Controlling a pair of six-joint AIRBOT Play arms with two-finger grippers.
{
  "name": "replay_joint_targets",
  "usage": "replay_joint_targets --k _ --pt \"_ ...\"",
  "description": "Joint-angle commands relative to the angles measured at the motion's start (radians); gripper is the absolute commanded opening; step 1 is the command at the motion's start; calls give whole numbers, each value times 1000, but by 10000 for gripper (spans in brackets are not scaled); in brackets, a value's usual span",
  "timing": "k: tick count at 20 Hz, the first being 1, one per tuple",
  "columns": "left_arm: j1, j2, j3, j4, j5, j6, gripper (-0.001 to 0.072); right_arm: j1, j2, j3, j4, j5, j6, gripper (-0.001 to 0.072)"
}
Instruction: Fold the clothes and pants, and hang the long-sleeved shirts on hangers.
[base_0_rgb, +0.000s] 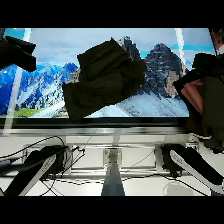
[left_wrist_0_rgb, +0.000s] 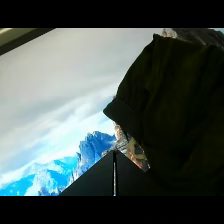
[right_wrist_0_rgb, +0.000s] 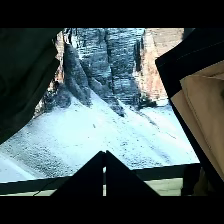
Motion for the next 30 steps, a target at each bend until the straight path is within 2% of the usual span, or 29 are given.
replay_joint_targets --k 1,10,13,16,17,18,20,22,26,27,29,30 --pt "1 1 0 0 0 0 21 1 0 0 0 0 0 37" --pt "1 1 0 0 0 0 21 1 -1 0 0 -4 0 37" --pt "1 1 0 0 0 0 21 1 0 0 0 -126 0 37" --pt "1 1 0 -2 0 0 21 1 -7 0 13 -333 -1 37" --pt "1 0 0 -13 0 0 21 1 -16 0 54 -368 -37 36" --pt "0 0 0 -37 0 -1 21 3 -30 0 119 -367 -130 36" --pt "0 -3 0 -151 -2 -1 21 45 -84 0 286 -269 -347 37" --pt "0 -2 0 -259 -4 0 21 149 -155 -27 379 -230 -490 37" --pt "15 8 0 -244 -8 -2 21 465 -345 -123 387 -340 -781 51" --pt "25 14 0 -223 -7 -19 21 538 -399 -132 372 -387 -822 98" --pt "45 27 0 -164 -18 -58 21 685 -515 -135 301 -500 -841 339" --pt "57 35 0 -119 -34 -74 21 743 -562 -135 280 -552 -841 363"
